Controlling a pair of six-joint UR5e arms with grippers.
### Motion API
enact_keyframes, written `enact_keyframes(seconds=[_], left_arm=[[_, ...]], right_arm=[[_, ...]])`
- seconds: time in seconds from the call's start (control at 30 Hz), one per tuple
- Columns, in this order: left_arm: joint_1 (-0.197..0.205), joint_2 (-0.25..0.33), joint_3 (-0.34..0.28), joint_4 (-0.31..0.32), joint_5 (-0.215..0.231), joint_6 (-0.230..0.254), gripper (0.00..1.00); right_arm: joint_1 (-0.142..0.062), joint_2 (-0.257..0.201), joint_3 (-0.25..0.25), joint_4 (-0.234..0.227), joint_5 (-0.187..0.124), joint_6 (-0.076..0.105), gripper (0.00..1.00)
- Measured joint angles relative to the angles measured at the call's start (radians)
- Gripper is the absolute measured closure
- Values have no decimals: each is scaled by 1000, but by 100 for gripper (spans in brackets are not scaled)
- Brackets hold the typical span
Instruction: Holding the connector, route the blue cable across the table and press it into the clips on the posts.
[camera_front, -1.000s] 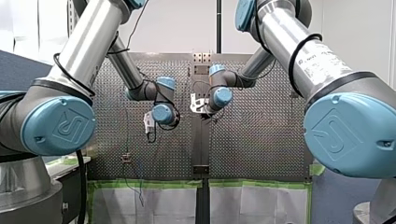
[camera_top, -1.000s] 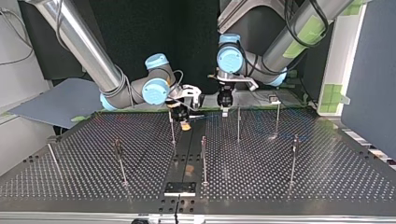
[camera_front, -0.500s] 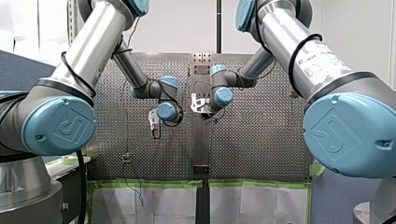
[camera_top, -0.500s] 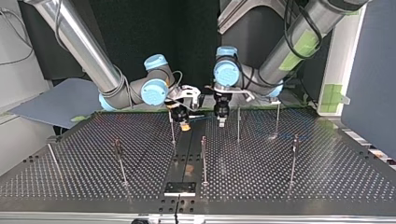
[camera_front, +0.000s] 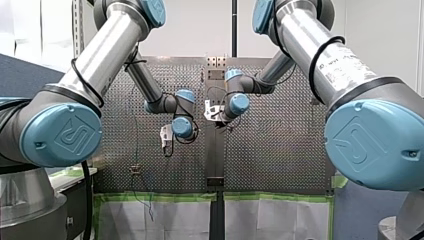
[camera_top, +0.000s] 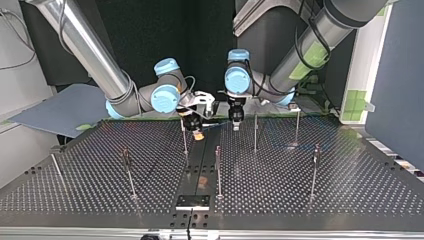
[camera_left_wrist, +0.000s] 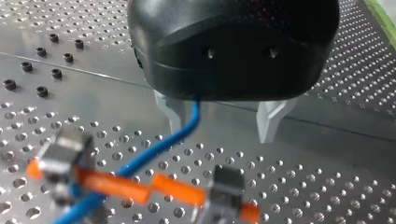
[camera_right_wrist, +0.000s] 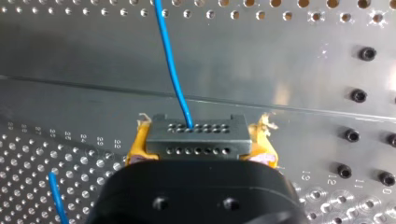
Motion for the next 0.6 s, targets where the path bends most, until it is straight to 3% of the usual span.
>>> enact_keyframes(seconds=[0.03,0.07,0.1,0.17,0.6], left_arm=[[-2,0,0,-1,-1,0,57],[-3,0,0,-1,-1,0,80],[-5,0,0,-1,-1,0,80],[-8,0,0,-1,-2,-1,100],[-12,18,0,-12,-19,-19,100]], right_arm=[[0,0,0,0,0,0,100],[0,0,0,0,0,0,100],[0,0,0,0,0,0,100],[0,0,0,0,0,0,100],[0,-1,0,1,-1,-1,100]])
